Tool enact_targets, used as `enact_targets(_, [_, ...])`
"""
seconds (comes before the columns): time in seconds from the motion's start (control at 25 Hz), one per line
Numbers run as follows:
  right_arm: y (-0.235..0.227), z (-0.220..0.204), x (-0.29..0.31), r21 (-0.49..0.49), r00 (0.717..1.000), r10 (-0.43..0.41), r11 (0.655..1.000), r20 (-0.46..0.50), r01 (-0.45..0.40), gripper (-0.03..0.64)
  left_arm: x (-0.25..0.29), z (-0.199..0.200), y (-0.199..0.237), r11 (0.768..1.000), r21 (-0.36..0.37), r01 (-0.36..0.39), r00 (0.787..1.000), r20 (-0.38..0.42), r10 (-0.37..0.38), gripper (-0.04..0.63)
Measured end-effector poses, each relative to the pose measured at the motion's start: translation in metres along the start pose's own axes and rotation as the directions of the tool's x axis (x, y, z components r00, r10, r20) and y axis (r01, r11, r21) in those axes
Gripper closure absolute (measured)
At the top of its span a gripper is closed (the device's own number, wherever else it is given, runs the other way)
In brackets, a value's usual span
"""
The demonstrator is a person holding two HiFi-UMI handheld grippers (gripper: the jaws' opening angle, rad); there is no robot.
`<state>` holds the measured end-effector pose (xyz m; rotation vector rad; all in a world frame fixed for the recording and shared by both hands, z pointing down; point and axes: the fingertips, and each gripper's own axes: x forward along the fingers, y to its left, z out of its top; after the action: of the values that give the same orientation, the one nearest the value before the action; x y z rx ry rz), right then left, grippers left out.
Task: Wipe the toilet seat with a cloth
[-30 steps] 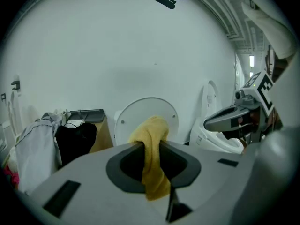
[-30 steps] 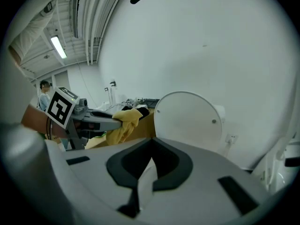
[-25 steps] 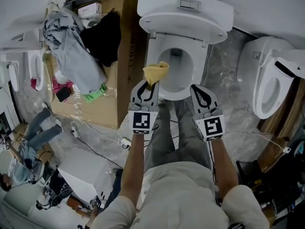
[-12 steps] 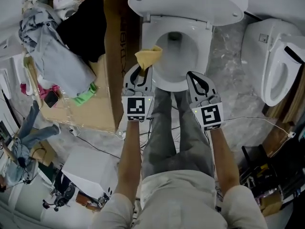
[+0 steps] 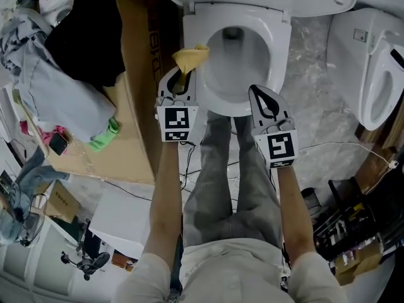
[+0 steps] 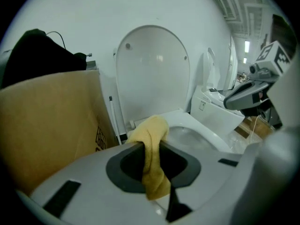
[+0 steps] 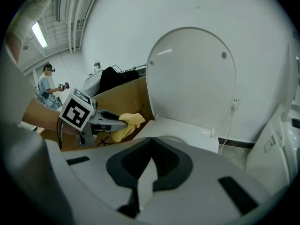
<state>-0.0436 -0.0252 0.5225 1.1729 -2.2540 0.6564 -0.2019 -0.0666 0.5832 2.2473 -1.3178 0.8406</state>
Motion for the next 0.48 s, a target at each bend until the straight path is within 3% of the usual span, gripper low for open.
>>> enact_targets(0.24, [0.002, -0.018, 0.016, 0.024, 1.000, -0.024, 0.999, -0.013, 0.025, 0.609, 0.033, -0.025, 0.010, 0.998, 0.051, 0.040, 0.998, -0.045, -0.037, 0.514])
enact_targets(0.48, [0.007, -0.028, 0.024, 0.056, 0.998, -0.057, 0.997, -0.014, 0.058, 0.609, 0.061, -0.058, 0.014, 0.987, 0.134, 0.093, 0.986, -0.150, -0.073, 0.514])
